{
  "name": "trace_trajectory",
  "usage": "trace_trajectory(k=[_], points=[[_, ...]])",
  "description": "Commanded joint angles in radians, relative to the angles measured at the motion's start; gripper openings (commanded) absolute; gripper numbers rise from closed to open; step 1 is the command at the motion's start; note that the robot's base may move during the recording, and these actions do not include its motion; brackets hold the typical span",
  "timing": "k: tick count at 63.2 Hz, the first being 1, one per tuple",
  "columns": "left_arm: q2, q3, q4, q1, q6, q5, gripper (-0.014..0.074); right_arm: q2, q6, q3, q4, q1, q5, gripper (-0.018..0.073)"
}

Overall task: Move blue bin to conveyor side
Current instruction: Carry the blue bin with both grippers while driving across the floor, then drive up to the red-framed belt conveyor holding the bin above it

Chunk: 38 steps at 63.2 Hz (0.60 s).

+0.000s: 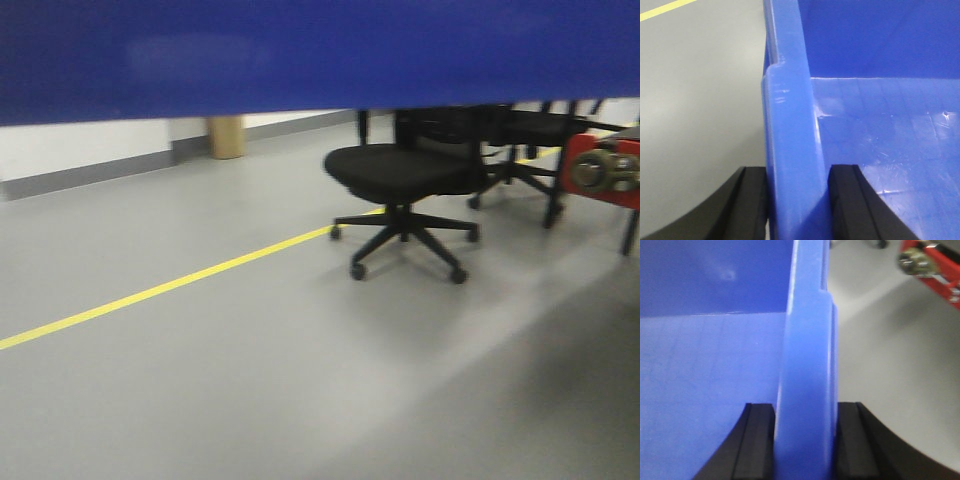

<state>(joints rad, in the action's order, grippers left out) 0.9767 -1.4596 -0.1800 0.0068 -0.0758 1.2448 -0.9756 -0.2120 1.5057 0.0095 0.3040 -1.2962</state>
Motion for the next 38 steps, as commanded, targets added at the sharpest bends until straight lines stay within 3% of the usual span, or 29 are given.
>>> trace_trajectory(k=[1, 38], points=[[-0.013, -0.013, 0.008, -0.001, 0.014, -0.091, -0.001, 0.021, 0.012, 0.015, -0.05, -0.001, 0.095, -0.0081], [-0.013, -0.013, 0.008, -0.001, 0.014, -0.091, -0.001, 0.021, 0.012, 0.015, -0.05, -0.001, 0.095, -0.0081]])
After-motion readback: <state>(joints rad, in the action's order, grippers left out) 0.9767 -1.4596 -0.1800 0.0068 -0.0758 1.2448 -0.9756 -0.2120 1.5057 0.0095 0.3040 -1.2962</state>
